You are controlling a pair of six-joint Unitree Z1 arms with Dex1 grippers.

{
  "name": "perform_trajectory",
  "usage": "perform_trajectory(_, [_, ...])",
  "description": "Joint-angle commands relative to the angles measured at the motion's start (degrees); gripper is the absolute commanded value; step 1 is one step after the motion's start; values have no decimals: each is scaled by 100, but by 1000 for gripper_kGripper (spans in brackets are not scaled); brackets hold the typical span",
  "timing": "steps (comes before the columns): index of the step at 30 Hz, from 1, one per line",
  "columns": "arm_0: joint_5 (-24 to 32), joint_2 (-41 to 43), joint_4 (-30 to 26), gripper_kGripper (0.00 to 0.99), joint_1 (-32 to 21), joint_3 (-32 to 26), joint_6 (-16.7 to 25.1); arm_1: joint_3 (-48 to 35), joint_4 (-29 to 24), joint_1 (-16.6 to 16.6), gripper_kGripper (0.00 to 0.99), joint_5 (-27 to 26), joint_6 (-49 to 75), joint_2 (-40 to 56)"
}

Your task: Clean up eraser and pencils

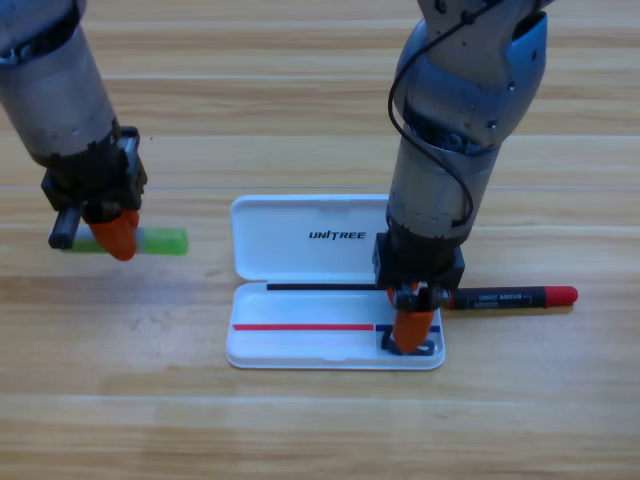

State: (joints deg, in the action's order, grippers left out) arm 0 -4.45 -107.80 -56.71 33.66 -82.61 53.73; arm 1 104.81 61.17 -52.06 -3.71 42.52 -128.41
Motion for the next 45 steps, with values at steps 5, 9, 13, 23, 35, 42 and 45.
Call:
perform_trajectory(5, [199,-118,-622,0,536,-800,-424,-831,141,-50,807,-270,54,835])
perform_trajectory(9, [392,-435,-912,0,861,-1301,-635,-1753,159,99,888,-323,107,1775])
perform_trajectory(13, [524,-892,-1026,0,1187,-1697,-908,-2518,168,469,990,-323,239,2197])
perform_trajectory(23, [832,-1753,-1009,0,1494,-2022,-1075,-2377,-421,1409,990,29,1258,1459])
perform_trajectory(35, [1060,-2386,-938,0,1503,-2338,-1066,-1613,-755,1444,969,-59,1917,475])
perform_trajectory(42, [1095,-2588,-886,0,1529,-2479,-1127,-1217,-843,1470,937,169,1900,0])
perform_trajectory(45, [1095,-2632,-868,0,1529,-2496,-1145,-1182,-852,1470,908,248,1900,-97])
